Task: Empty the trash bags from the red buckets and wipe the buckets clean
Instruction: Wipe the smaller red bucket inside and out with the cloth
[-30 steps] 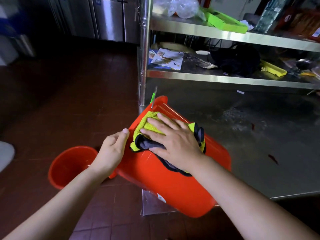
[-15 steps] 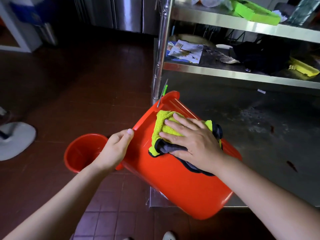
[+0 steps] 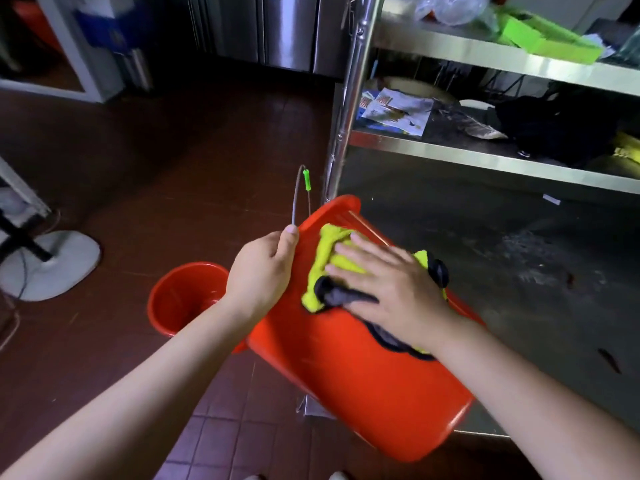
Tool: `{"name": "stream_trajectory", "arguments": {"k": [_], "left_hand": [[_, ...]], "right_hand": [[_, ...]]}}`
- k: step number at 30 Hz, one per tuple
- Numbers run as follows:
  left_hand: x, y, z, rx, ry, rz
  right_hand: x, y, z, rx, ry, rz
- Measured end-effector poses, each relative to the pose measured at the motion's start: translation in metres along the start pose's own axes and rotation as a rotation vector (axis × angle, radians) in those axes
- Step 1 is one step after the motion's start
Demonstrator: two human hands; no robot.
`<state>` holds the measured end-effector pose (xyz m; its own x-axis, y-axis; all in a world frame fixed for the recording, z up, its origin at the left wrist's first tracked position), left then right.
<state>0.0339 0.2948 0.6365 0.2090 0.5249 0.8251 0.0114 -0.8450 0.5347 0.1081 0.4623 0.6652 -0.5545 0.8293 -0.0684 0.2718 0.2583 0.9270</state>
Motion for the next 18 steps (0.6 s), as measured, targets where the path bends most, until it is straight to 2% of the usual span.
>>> {"name": "stream_trajectory", "arguments": {"k": [4, 7, 10, 13, 18], "left_hand": [[0.01, -0.002, -0.008, -0.016, 0.004, -0.015], [0.03, -0.01, -0.012, -0.021, -0.083, -0.059], [0.051, -0.025, -0.022, -0.054, -0.154, -0.139], [0.061, -0.042, -0.038, -0.109, -0.174, -0.172], [0.064, -0.074, -0.055, -0.198, -0.198, -0.178]], "right_hand": [[0.066, -0.002, -0.001, 0.012, -0.398, -0.406], [0.106, 0.004, 0.008, 0.127, -0.658, -0.506], [0.12, 0.016, 0.021, 0.191, -0.768, -0.543], [0.112, 0.028, 0.031, 0.183, -0.763, -0.343], [0.036, 0.025, 0.024, 0.054, -0.508, 0.231]]}}
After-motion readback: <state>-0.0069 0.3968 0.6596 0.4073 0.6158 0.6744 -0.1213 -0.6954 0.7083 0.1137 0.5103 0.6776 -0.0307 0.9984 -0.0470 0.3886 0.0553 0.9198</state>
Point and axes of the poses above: each hand's wrist, its own z-axis away from the middle knuckle, its own y-axis out of the back of the hand, x = y × z, the point moved 6 cm from there along -z, towards the middle knuckle
